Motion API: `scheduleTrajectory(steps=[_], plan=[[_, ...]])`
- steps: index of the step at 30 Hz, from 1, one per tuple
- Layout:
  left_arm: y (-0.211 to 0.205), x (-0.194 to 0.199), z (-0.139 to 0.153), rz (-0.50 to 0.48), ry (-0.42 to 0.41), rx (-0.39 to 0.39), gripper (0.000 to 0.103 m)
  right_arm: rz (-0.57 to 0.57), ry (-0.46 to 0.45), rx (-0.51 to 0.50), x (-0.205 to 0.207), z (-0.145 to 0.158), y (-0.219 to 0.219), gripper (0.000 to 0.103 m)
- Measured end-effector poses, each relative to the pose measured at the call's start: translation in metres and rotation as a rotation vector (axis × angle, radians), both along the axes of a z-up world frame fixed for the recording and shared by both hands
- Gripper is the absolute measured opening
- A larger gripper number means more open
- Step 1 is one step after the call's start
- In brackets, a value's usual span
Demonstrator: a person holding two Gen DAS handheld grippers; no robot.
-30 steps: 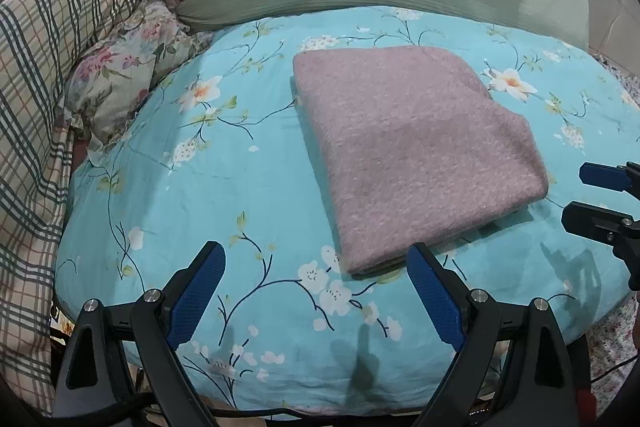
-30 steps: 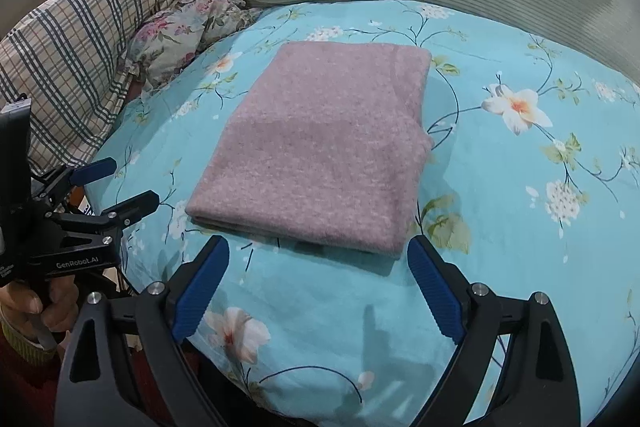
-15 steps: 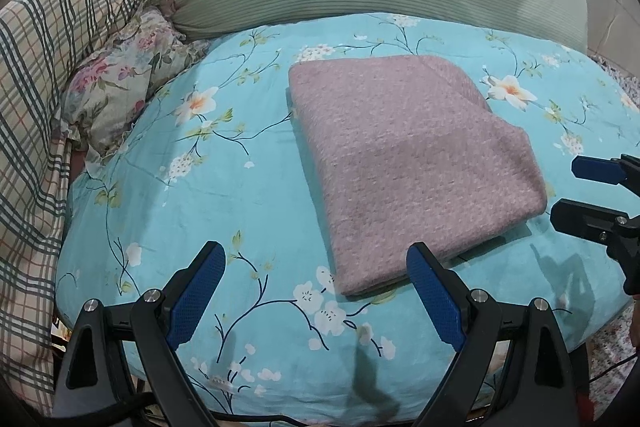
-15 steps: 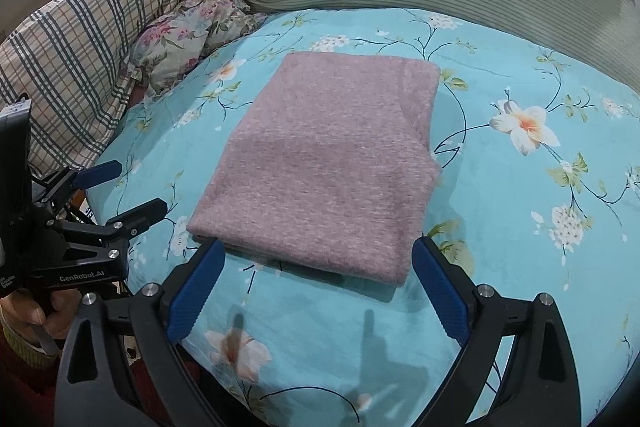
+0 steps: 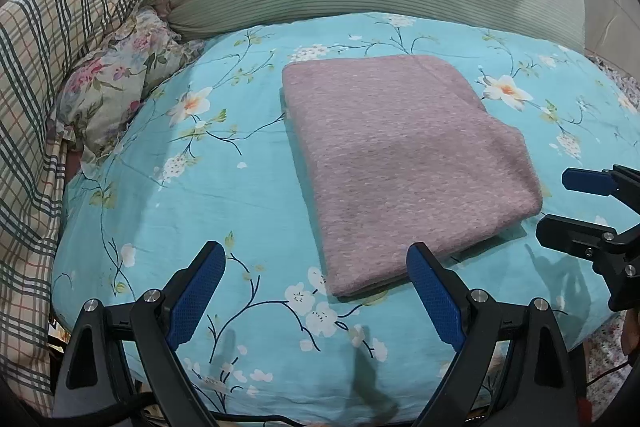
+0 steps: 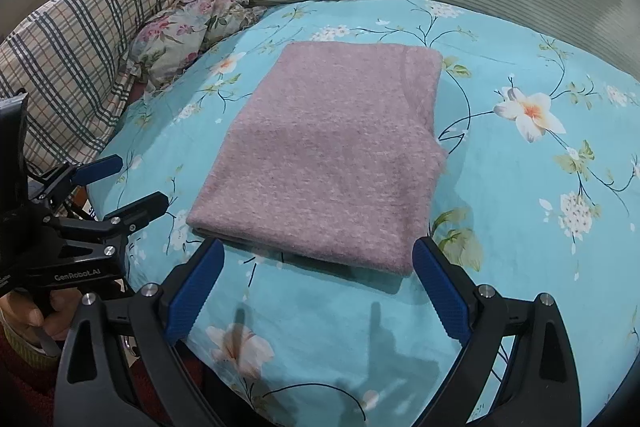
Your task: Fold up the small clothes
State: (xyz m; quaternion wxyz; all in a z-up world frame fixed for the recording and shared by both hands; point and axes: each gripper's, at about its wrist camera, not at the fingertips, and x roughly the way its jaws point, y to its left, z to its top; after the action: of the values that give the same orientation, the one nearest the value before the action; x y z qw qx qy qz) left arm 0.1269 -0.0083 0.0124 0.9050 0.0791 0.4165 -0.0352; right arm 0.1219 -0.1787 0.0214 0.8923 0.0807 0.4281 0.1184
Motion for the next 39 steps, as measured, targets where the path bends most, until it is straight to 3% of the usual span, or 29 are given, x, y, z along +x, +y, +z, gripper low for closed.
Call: scheduleTrajectory(steps=[39], plan=[[-0.0070, -0.0042, 0.0024, -0.015, 0.003, -0.006, 0.093, 0.002, -0.011, 0.005, -0.0049, 0.0064, -0.0074, 0.096]])
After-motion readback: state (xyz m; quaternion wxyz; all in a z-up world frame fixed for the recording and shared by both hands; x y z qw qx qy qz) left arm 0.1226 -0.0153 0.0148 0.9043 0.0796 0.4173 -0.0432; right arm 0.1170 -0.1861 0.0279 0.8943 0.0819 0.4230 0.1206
